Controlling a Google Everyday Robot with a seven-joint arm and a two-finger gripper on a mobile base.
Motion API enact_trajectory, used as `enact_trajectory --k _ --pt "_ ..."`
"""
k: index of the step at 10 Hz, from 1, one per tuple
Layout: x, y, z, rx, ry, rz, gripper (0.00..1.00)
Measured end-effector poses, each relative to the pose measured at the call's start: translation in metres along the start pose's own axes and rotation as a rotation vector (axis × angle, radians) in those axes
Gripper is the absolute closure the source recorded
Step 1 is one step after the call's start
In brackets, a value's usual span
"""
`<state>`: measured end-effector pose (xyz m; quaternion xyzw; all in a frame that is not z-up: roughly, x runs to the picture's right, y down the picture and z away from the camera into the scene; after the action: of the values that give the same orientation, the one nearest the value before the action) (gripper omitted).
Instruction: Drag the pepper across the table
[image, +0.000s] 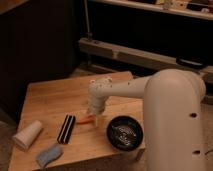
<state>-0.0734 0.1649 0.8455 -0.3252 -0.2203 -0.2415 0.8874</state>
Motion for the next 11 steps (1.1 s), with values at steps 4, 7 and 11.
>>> enact_trajectory --k 4,7,11 --pt "0.0057 0.0018 0.0016 -0.002 0.0 0.021 0.35" --pt "0.0084 0.0027 0.004 -0.005 -0.002 0.041 0.35" --pt "0.01 0.0021 0.0023 0.002 -0.005 0.05 0.58"
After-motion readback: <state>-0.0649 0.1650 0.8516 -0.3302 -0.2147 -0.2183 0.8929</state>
